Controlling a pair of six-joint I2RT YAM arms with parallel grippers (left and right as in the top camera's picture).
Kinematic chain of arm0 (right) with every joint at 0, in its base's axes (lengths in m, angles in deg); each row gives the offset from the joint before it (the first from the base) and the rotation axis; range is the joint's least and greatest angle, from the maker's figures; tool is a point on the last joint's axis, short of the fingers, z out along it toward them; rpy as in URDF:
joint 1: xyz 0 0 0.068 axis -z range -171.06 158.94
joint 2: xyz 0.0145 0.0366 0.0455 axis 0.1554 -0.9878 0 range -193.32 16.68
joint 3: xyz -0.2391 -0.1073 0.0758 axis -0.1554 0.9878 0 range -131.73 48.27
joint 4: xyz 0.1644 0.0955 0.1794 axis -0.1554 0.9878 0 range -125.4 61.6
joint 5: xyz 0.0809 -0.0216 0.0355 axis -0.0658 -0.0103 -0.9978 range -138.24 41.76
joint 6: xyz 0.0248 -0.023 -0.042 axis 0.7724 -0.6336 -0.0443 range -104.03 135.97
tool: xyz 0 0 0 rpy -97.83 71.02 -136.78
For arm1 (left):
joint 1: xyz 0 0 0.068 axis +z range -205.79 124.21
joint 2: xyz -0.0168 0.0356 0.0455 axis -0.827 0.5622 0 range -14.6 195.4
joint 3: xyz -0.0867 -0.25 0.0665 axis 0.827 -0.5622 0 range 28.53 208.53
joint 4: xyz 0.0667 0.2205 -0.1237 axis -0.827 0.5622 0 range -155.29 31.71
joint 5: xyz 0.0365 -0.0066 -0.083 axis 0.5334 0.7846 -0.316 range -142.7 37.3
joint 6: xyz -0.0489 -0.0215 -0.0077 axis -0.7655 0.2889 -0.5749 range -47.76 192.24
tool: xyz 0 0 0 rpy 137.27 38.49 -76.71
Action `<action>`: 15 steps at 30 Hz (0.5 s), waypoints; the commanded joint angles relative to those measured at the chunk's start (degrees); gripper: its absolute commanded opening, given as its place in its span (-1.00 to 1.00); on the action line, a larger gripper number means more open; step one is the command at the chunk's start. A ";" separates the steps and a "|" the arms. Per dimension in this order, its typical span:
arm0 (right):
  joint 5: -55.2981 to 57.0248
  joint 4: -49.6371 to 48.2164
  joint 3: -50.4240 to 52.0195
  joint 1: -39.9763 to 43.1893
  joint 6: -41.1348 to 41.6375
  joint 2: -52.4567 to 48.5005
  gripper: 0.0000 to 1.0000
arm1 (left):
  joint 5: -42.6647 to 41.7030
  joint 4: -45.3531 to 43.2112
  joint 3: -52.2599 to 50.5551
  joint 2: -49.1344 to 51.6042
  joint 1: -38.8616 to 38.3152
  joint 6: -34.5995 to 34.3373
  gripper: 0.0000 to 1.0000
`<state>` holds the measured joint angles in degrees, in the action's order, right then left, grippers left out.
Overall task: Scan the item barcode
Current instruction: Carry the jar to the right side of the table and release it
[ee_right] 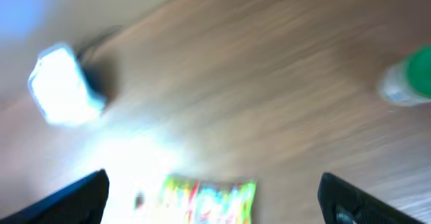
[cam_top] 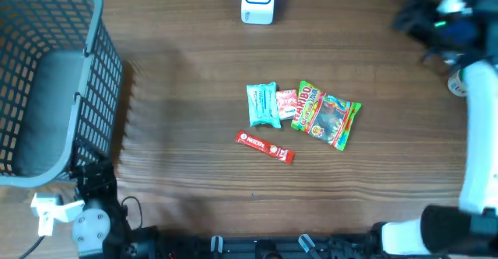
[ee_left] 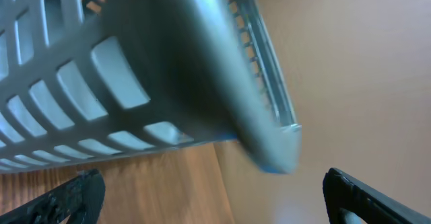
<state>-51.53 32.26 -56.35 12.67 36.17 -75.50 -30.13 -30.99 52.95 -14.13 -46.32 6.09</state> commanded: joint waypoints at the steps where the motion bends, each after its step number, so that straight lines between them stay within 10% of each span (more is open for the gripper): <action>1: -2.08 5.40 1.75 -10.45 -1.20 -0.87 1.00 | -0.52 -2.32 -5.16 -0.15 -0.07 -0.55 1.00; 8: -2.60 -1.25 17.84 -29.75 3.34 -2.32 0.99 | -3.02 -6.03 -12.13 -0.15 -0.04 -0.76 1.00; 15: 23.12 -16.48 25.46 -49.05 6.82 -8.79 0.99 | -2.84 -3.41 -12.13 -0.15 -0.04 -0.79 1.00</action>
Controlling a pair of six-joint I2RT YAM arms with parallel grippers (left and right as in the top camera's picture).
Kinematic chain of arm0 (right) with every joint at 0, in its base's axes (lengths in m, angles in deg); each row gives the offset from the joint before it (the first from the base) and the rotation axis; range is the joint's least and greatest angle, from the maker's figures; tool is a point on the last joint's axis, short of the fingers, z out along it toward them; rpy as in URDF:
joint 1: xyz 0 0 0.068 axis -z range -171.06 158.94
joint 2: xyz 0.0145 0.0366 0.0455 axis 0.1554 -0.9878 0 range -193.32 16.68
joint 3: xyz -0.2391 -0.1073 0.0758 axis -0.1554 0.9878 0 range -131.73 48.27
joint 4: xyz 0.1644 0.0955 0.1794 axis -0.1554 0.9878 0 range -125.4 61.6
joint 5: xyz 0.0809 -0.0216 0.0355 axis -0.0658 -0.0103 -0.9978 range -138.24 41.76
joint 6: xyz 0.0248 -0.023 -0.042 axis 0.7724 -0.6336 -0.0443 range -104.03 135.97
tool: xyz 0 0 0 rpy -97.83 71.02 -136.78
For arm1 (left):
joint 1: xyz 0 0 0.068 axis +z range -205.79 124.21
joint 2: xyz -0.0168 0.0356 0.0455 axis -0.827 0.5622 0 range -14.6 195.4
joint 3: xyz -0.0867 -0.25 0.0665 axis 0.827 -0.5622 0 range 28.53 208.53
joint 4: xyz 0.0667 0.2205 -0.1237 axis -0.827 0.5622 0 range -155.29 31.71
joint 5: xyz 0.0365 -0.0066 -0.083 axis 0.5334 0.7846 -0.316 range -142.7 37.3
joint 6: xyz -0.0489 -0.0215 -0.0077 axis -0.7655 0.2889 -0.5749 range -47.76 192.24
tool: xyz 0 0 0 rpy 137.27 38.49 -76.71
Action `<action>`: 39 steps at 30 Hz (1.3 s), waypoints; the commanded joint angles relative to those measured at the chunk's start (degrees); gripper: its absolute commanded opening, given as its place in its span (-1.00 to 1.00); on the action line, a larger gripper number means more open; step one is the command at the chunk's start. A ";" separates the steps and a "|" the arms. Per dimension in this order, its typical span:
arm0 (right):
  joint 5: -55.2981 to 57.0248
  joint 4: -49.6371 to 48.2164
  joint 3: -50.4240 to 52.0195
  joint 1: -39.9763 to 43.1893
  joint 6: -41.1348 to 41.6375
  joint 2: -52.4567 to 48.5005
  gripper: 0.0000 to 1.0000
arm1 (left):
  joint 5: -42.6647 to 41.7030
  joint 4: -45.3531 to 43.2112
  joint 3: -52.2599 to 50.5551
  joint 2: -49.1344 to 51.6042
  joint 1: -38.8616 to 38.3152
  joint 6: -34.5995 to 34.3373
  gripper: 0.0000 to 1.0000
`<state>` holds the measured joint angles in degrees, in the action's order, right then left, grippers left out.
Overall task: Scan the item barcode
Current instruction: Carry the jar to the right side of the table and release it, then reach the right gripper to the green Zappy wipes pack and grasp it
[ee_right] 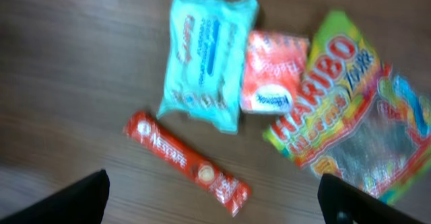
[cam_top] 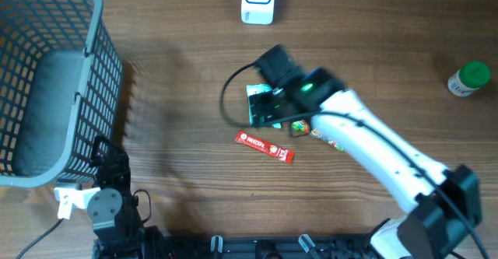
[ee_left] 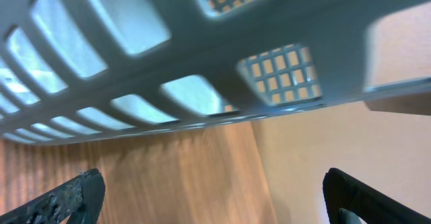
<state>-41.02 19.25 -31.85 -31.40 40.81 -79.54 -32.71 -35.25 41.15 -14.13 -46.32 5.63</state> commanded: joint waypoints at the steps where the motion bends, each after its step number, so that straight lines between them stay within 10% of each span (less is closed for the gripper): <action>1: 14.73 -5.16 0.96 -6.29 2.23 -6.60 0.99 | -0.26 1.07 -0.33 -0.15 -0.04 -0.31 1.00; 24: 25.31 -15.28 -3.67 -9.46 8.46 -28.76 0.88 | 2.34 6.93 -0.33 -0.15 -0.04 -0.28 1.00; 28: 25.33 -15.21 -3.67 -9.16 12.07 -30.82 0.22 | 2.34 7.67 -0.33 -0.15 -0.04 -0.28 1.00; 33: 25.53 -10.60 -3.67 -8.37 19.43 -32.96 -0.14 | 2.34 10.43 -0.33 -0.15 -0.04 -0.28 1.00; 39: 25.51 -7.85 -3.67 -6.49 21.79 -33.70 0.25 | 2.34 13.46 -0.33 -0.15 -0.04 -0.26 1.00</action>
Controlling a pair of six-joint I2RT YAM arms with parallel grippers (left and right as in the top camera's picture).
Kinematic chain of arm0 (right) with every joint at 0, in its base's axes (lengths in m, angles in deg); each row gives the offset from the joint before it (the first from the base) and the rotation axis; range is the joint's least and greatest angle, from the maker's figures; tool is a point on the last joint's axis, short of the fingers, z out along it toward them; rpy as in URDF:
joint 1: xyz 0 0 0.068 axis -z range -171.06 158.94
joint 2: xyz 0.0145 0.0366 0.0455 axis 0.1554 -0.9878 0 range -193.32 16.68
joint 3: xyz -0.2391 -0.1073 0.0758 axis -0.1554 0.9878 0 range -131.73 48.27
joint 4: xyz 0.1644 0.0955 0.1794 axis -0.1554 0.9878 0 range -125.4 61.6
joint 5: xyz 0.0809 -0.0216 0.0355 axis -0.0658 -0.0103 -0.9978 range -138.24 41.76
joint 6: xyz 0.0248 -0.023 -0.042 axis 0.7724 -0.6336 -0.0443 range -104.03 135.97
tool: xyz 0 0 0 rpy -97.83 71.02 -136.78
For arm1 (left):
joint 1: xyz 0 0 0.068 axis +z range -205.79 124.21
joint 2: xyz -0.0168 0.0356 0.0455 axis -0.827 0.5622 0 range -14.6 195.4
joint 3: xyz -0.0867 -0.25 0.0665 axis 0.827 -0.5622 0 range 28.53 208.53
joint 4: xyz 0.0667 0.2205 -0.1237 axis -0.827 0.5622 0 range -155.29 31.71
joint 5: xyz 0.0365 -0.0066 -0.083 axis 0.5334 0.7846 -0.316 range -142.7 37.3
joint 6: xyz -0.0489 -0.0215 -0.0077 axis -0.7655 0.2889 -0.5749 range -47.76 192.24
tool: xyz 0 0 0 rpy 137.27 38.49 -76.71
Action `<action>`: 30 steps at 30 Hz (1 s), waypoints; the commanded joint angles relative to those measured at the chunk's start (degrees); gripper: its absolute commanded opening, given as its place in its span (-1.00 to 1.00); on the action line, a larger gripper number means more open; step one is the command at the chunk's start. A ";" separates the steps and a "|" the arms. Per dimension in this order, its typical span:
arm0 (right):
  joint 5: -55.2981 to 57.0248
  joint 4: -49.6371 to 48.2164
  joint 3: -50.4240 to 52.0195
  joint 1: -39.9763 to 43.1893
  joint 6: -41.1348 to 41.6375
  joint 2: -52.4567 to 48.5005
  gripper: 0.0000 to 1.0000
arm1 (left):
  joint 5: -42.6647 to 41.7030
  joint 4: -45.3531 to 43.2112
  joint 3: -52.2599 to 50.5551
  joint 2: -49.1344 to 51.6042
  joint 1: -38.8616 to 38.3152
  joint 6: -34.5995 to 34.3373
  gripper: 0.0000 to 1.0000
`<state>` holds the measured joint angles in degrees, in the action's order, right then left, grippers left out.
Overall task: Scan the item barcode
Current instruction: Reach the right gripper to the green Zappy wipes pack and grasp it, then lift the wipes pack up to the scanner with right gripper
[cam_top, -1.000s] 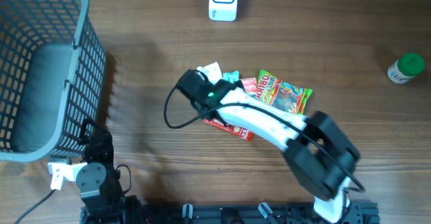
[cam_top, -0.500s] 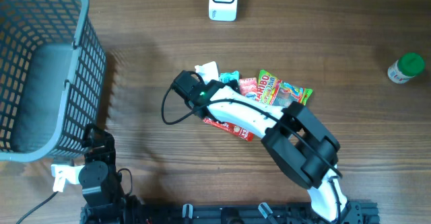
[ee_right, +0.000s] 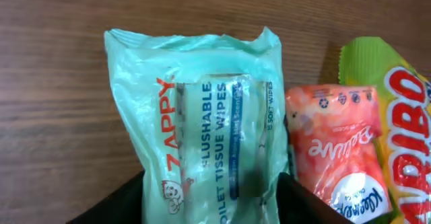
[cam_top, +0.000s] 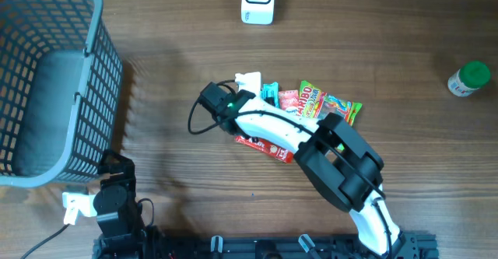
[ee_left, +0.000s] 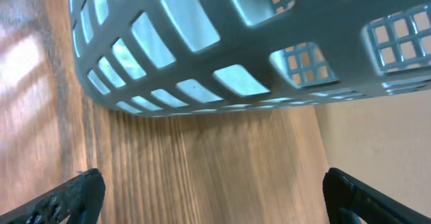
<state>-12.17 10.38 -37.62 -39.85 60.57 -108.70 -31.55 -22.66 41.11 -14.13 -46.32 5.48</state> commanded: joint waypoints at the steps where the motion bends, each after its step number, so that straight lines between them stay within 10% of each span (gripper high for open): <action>1: -3.41 1.03 2.12 2.14 2.03 -4.57 0.25 | 1.18 1.18 -0.28 -0.15 -0.04 -0.13 1.00; 8: -13.55 2.25 1.42 4.76 -3.78 -5.84 -0.91 | 1.18 1.42 -0.28 -0.15 -0.04 -0.13 1.00; 19: -84.35 15.45 -16.11 12.72 -15.98 10.86 -0.91 | 1.18 1.42 -0.28 -0.15 -0.04 -0.13 1.00; 30: -110.05 24.48 -15.78 21.59 -7.45 13.20 -0.91 | 1.18 1.42 -0.28 -0.15 -0.04 -0.13 1.00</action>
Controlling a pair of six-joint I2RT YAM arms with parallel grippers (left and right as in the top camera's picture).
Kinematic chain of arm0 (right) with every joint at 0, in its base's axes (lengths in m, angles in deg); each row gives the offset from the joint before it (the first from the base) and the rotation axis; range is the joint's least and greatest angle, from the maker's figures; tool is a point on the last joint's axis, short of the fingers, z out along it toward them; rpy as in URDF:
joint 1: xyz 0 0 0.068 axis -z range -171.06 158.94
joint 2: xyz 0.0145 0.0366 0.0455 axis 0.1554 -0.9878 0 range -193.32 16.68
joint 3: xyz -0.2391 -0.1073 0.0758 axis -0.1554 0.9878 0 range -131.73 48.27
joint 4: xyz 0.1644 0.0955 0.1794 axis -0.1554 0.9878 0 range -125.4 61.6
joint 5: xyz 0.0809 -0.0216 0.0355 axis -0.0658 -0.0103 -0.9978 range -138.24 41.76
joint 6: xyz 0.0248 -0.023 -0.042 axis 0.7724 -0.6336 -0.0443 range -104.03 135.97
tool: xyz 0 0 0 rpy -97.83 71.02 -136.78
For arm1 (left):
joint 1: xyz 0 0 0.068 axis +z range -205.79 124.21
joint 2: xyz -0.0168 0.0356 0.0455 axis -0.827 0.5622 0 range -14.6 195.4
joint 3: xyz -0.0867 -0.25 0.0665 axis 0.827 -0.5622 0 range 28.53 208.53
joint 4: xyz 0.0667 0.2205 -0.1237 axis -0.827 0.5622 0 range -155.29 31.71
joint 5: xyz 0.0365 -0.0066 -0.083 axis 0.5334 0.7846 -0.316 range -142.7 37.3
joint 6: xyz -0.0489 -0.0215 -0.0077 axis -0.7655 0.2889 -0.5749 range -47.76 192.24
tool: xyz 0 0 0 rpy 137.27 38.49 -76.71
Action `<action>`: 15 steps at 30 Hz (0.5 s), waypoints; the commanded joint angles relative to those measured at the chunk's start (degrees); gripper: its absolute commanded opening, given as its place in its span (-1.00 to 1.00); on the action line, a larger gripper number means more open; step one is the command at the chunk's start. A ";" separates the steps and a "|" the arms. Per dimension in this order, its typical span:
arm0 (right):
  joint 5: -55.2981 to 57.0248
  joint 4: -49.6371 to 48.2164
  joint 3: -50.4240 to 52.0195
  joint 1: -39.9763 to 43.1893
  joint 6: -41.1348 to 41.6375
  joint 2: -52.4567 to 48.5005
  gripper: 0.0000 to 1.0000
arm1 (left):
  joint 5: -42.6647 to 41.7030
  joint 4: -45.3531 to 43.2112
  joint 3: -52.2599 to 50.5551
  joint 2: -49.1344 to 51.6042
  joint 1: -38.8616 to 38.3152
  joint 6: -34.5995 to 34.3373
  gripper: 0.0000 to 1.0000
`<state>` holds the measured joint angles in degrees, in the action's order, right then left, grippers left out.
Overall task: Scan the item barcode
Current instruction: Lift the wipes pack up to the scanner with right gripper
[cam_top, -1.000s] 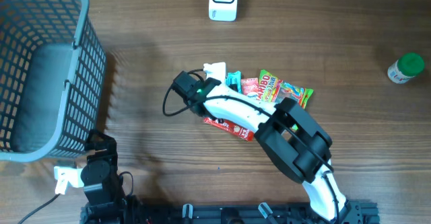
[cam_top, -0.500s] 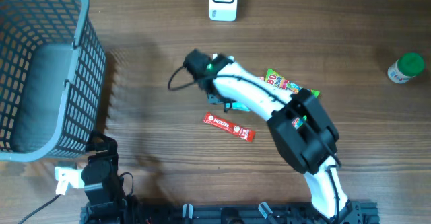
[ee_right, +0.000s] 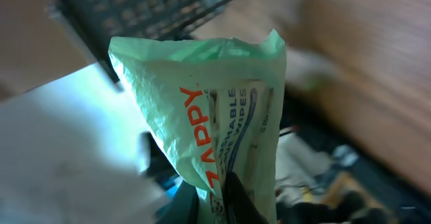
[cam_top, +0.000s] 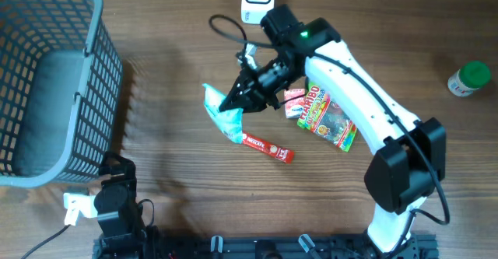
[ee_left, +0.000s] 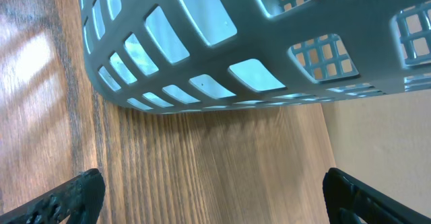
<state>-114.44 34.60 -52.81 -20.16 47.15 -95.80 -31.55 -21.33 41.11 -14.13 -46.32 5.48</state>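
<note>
My right gripper [cam_top: 247, 96] is shut on a teal pack of Zappy flushable wipes [cam_top: 222, 113], holding it up off the table, tilted, left of the other items. In the right wrist view the wipes pack [ee_right: 215, 109] fills the middle, pinched at its lower end by the right gripper [ee_right: 229, 197]. A white scanner stands at the table's far edge, behind the arm. My left gripper [ee_left: 212, 204] is open at the near left, by the basket, with nothing between its fingers.
A grey mesh basket [cam_top: 47, 80] stands at the left, its wall [ee_left: 202, 42] close above the left gripper. On the table lie a red Nescafe stick [cam_top: 265, 146], a pink pack [cam_top: 293, 102] and a Haribo bag [cam_top: 328, 120]. A green-capped bottle [cam_top: 467, 78] stands far right.
The wipes pack lay on the table with my right gripper down over it. Now the pack is up off the table, left of its old place, with the gripper shut on it. The left arm is unmoved.
At first my right arm was at the far right and all the items lay together mid-table. Then the right gripper was open over them, then low over the wipes pack. Now it holds the pack lifted. The left gripper stayed open by the basket.
</note>
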 commanded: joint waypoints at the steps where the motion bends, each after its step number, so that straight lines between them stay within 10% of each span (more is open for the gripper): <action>1: -7.78 0.17 -0.59 2.71 9.42 0.31 -0.91 | 1.18 0.09 -0.28 -0.15 -0.04 -0.13 1.00; 8: 11.43 -21.49 -0.59 11.93 34.93 0.31 -0.91 | 1.18 0.09 -0.28 -0.15 -0.04 -0.13 1.00; 15: 41.64 -55.49 -0.59 11.17 3.72 0.31 -0.91 | 1.18 0.09 -0.28 -0.15 -0.04 -0.13 1.00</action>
<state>-90.39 -17.64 -52.53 -6.06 66.38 -95.83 -31.53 -21.31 41.11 -14.08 -46.32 5.48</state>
